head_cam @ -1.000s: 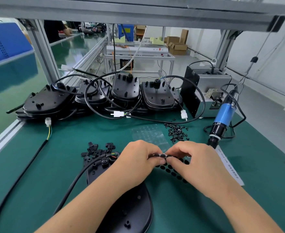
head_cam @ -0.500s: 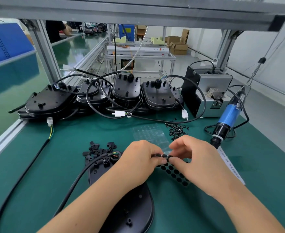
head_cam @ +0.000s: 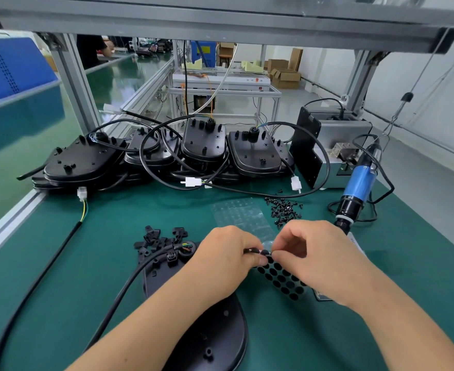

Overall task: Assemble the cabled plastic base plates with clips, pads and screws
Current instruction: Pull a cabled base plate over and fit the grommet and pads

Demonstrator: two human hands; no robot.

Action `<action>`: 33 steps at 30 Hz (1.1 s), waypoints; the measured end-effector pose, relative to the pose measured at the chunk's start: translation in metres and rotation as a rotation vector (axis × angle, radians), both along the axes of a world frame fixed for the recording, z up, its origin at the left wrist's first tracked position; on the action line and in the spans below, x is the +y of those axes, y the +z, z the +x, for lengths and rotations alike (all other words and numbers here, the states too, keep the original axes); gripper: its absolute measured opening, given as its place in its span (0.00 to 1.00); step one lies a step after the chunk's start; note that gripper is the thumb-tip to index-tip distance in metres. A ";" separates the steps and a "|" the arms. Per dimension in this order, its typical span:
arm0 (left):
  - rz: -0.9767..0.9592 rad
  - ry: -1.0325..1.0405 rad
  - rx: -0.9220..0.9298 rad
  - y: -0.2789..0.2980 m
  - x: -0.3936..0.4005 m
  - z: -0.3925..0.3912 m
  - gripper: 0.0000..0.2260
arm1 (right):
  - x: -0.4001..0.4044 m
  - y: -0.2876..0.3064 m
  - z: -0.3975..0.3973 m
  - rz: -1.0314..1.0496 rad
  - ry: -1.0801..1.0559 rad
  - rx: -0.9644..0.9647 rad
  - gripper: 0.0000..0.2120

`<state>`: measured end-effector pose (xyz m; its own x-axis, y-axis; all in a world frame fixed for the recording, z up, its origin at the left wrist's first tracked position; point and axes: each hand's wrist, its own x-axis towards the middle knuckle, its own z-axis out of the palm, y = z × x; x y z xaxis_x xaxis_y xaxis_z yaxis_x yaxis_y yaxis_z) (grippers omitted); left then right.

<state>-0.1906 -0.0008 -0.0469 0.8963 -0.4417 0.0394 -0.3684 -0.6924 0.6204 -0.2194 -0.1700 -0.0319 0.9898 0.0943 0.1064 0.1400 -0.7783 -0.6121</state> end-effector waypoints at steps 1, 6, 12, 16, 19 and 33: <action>-0.003 0.001 0.001 0.000 0.000 0.000 0.07 | 0.000 0.000 0.000 -0.003 0.002 -0.002 0.05; 0.004 -0.001 -0.016 -0.001 0.000 0.001 0.07 | -0.002 0.001 -0.001 0.014 0.011 -0.003 0.05; 0.040 -0.006 -0.025 -0.001 0.000 0.001 0.08 | 0.000 0.001 -0.006 -0.062 0.044 -0.034 0.04; 0.089 -0.031 -0.035 0.001 0.000 -0.002 0.09 | 0.000 -0.002 -0.012 -0.062 0.073 -0.039 0.02; 0.137 -0.064 -0.021 0.002 0.000 -0.003 0.10 | -0.001 -0.005 -0.017 -0.017 0.108 -0.050 0.05; 0.023 0.036 -0.228 0.025 0.043 0.005 0.15 | 0.033 0.003 -0.030 0.501 0.131 0.384 0.09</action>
